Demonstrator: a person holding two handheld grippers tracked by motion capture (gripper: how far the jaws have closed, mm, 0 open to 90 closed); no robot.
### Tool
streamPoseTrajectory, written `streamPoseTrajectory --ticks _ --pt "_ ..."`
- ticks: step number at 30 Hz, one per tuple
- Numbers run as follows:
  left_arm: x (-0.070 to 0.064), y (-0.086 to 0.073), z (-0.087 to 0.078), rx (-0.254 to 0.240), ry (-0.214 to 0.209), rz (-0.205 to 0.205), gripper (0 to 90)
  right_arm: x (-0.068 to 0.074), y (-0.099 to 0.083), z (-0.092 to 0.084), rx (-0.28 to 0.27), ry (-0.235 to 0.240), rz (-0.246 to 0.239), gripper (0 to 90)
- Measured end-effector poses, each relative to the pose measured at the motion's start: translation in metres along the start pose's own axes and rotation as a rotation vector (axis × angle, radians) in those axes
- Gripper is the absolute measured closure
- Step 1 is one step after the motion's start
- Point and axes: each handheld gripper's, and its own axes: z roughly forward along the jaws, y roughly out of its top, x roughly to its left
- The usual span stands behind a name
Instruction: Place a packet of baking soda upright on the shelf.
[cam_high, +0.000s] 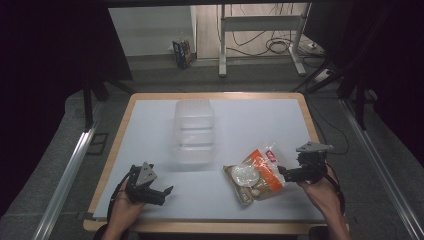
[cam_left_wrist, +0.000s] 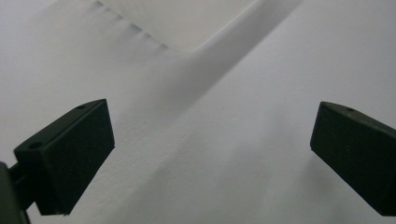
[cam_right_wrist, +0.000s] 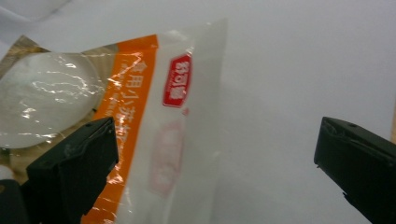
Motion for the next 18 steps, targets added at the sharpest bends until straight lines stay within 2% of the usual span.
streamPoseTrajectory --ticks 3,7,14,18 --pt "0.000 0.000 0.000 0.001 0.002 0.002 0.0 -0.005 -0.006 0.002 0.003 0.041 0.032 0.2" --pt "0.000 0.000 0.000 0.002 0.000 0.004 0.0 -0.004 -0.009 0.010 0.015 0.091 0.046 3.3" --pt "-0.001 0.000 0.001 0.007 -0.001 0.010 0.0 0.001 -0.013 0.025 0.056 0.158 0.042 7.7" --pt "-0.001 0.000 0.001 0.008 -0.001 0.011 0.0 0.004 -0.013 0.033 0.088 0.188 0.018 10.2"
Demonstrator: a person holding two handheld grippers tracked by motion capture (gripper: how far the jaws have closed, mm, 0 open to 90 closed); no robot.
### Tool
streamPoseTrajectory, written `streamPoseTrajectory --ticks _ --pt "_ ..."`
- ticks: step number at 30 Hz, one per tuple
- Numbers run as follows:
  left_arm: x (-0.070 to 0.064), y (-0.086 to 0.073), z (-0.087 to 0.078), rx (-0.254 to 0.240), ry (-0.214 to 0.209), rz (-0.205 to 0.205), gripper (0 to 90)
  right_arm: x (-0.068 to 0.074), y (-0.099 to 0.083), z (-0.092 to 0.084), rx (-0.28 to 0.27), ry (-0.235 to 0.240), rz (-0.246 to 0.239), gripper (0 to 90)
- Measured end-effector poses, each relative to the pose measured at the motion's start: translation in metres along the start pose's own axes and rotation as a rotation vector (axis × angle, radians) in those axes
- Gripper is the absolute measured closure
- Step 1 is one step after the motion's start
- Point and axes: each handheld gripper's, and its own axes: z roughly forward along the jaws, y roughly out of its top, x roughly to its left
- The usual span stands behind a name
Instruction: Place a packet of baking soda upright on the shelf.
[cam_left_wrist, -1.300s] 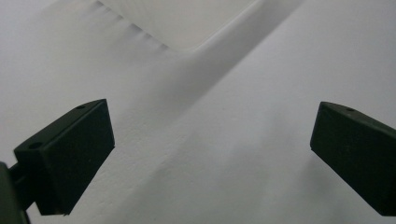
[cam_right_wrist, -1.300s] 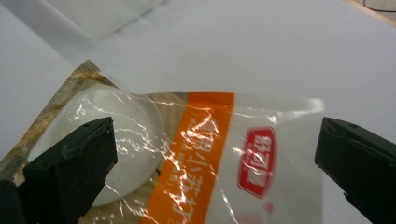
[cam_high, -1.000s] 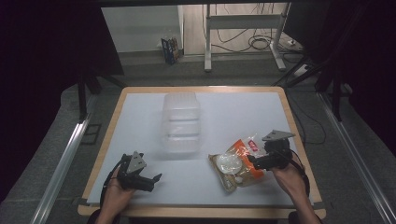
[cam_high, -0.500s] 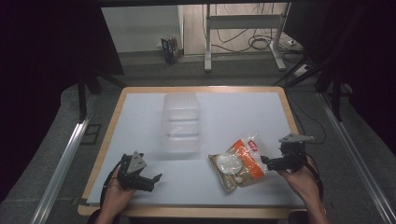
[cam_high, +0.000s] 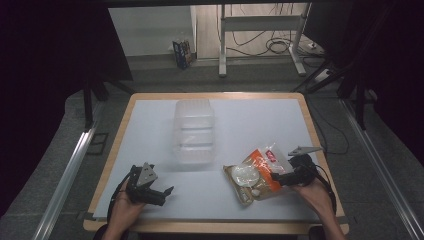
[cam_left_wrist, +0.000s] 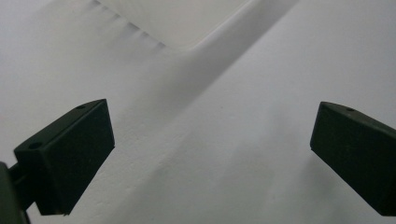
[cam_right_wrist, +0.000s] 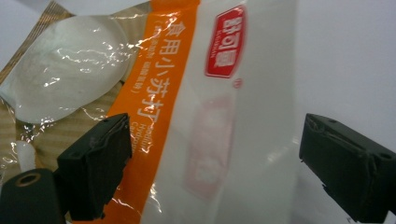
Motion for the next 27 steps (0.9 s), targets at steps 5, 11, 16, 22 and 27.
streamPoseTrajectory --ticks 5,11,16,22,27 --pt "0.000 0.000 0.000 0.000 0.000 0.000 0.0 0.001 0.002 0.006 -0.004 0.044 -0.003 18.3" --pt "0.000 0.000 0.000 0.001 0.000 0.000 0.0 0.005 0.005 0.009 -0.008 0.132 0.007 30.9" --pt "-0.001 0.000 0.000 0.002 0.000 0.002 0.0 0.013 0.010 0.012 -0.011 0.195 0.007 36.2" --pt "-0.001 0.000 0.001 0.003 0.001 0.004 0.0 0.023 0.015 0.015 -0.003 0.172 -0.029 56.7" --pt "-0.001 0.000 0.000 0.002 0.001 0.003 0.0 0.026 0.018 0.010 -0.006 0.091 -0.053 80.9"
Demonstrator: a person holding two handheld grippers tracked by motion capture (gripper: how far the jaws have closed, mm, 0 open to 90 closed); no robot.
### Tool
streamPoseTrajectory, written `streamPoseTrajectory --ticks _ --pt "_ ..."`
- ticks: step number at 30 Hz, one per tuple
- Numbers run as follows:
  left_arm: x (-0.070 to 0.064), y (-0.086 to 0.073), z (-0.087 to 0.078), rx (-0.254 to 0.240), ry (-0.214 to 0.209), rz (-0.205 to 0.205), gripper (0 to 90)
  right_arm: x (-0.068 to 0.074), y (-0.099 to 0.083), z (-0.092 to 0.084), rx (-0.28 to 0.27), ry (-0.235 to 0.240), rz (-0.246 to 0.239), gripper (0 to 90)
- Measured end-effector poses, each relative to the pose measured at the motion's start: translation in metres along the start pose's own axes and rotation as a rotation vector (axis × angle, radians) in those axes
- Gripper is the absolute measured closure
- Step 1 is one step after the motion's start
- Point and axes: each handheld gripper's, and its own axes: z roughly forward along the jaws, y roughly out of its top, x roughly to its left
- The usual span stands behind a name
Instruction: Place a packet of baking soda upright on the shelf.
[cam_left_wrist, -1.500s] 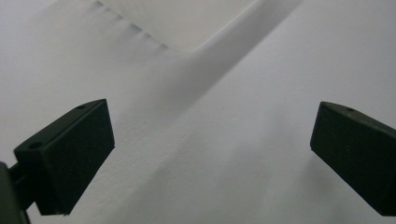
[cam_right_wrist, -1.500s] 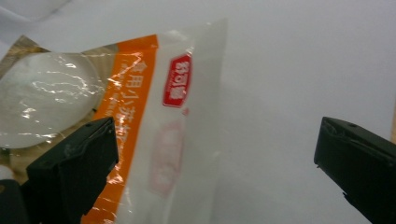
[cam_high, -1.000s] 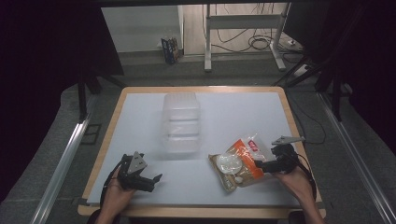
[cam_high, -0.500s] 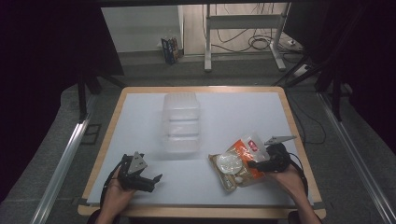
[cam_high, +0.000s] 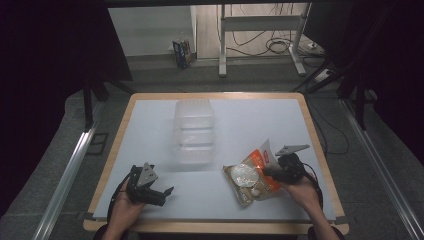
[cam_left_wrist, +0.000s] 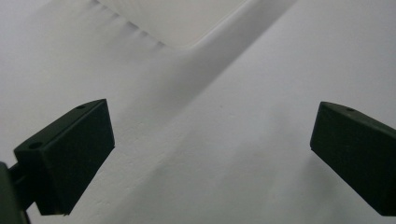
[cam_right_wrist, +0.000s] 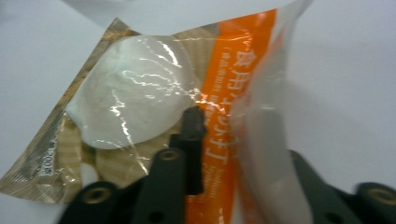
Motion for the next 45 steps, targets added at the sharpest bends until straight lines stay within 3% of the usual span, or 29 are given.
streamPoseTrajectory --ticks 2,6,11,21,33,45 --pt "0.000 0.000 0.000 0.000 0.001 0.000 0.0 -0.001 0.001 -0.003 -0.010 -0.010 -0.003 87.8" --pt "0.000 0.000 0.000 -0.003 0.006 0.002 0.0 -0.001 0.003 -0.010 -0.048 0.013 0.019 88.3" --pt "0.000 0.000 -0.001 -0.009 0.008 0.003 0.0 0.006 0.009 -0.017 -0.074 0.015 0.004 88.4" --pt "0.000 0.001 -0.001 -0.013 -0.005 -0.005 0.0 0.017 0.022 -0.031 -0.118 0.088 0.014 88.5" --pt "0.000 0.001 -0.001 -0.018 -0.006 -0.007 0.0 0.034 0.050 -0.044 -0.126 0.077 -0.059 88.6" --pt "0.000 0.001 -0.001 -0.023 -0.008 -0.011 0.0 0.036 0.070 -0.051 -0.144 0.049 -0.107 88.7"
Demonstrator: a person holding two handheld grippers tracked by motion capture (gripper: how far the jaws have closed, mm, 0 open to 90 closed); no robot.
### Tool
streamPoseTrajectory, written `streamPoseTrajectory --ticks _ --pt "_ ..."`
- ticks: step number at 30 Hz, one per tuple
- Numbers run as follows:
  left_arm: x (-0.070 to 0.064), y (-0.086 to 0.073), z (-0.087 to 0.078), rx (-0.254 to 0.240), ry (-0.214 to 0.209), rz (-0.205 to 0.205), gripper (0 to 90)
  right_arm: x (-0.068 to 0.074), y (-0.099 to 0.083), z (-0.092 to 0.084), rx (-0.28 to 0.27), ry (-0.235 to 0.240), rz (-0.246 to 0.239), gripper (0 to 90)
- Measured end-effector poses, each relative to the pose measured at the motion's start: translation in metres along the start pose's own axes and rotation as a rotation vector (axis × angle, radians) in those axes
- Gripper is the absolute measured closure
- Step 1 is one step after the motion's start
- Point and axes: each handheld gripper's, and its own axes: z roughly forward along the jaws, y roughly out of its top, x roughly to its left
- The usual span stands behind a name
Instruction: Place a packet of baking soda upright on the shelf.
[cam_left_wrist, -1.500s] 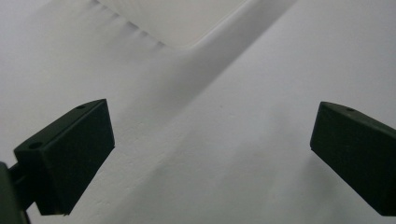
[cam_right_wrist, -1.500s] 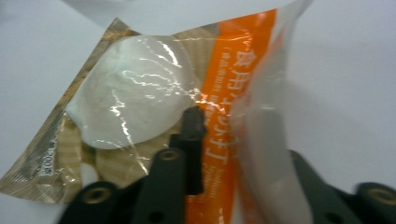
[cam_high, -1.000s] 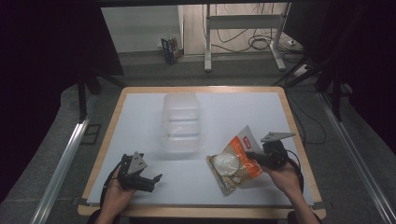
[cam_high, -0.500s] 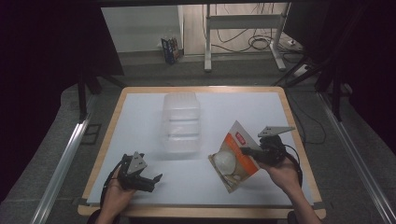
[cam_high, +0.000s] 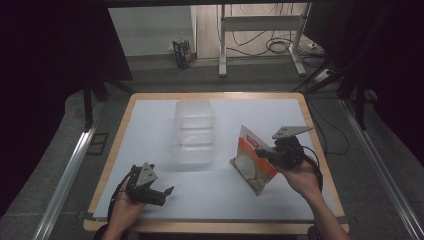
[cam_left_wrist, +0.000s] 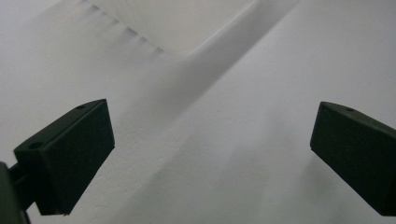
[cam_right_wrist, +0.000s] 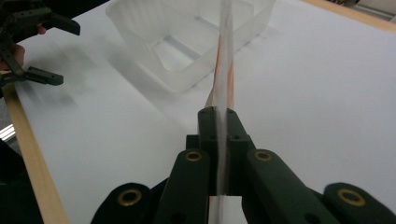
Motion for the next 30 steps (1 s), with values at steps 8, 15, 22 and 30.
streamPoseTrajectory --ticks 8,15,22,30 --pt "0.000 0.000 0.000 -0.001 -0.001 0.002 0.0 -0.007 0.011 -0.001 -0.013 -0.031 -0.010 88.7" --pt "0.000 0.000 0.000 0.002 -0.002 0.005 0.0 -0.014 0.024 -0.001 -0.035 -0.030 -0.005 88.7" --pt "0.000 0.000 0.000 0.001 -0.003 0.003 0.0 -0.021 0.041 0.006 -0.049 -0.023 -0.008 88.7" --pt "0.001 0.000 -0.001 0.001 -0.006 0.001 0.0 -0.028 0.061 0.017 -0.048 -0.033 -0.027 88.7"
